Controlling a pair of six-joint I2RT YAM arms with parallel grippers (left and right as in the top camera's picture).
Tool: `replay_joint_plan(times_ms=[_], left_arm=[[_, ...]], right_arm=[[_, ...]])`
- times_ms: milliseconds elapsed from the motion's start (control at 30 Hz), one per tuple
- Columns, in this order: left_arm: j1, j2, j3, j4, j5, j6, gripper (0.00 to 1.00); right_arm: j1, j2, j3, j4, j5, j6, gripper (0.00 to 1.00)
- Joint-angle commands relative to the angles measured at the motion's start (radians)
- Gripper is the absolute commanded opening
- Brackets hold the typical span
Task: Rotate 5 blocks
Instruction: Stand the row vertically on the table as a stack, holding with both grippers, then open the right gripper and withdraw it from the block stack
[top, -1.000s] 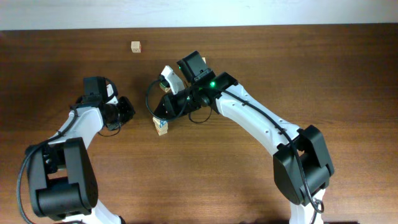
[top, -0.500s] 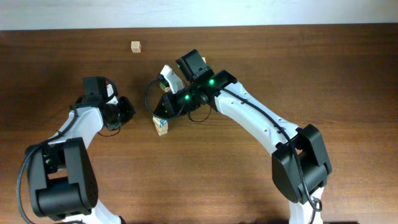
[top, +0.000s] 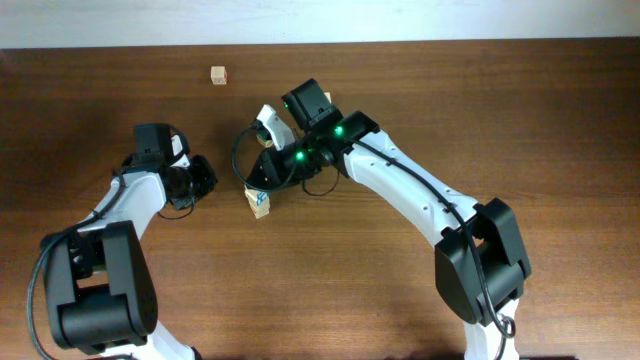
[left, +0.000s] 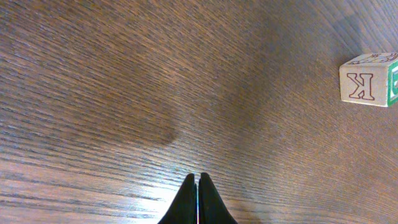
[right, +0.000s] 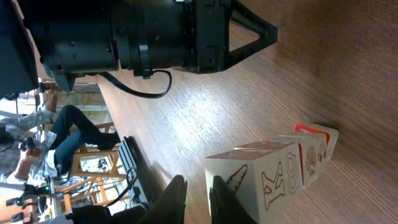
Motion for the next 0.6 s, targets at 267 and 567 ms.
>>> replay_joint_plan(times_ms=[267, 567], left_arm=[[0.002, 0.006, -0.001, 0.002, -0.007, -0.005, 0.02], [0.002, -0.082, 0.21, -0.188, -0.007, 0.145, 0.0]], right_arm=[[0.003, 0.014, 0.069, -0.025, -0.026, 0.002, 0.17], [-0.13, -0.057, 0.257, -0.303, 0.033, -0.148, 0.35]])
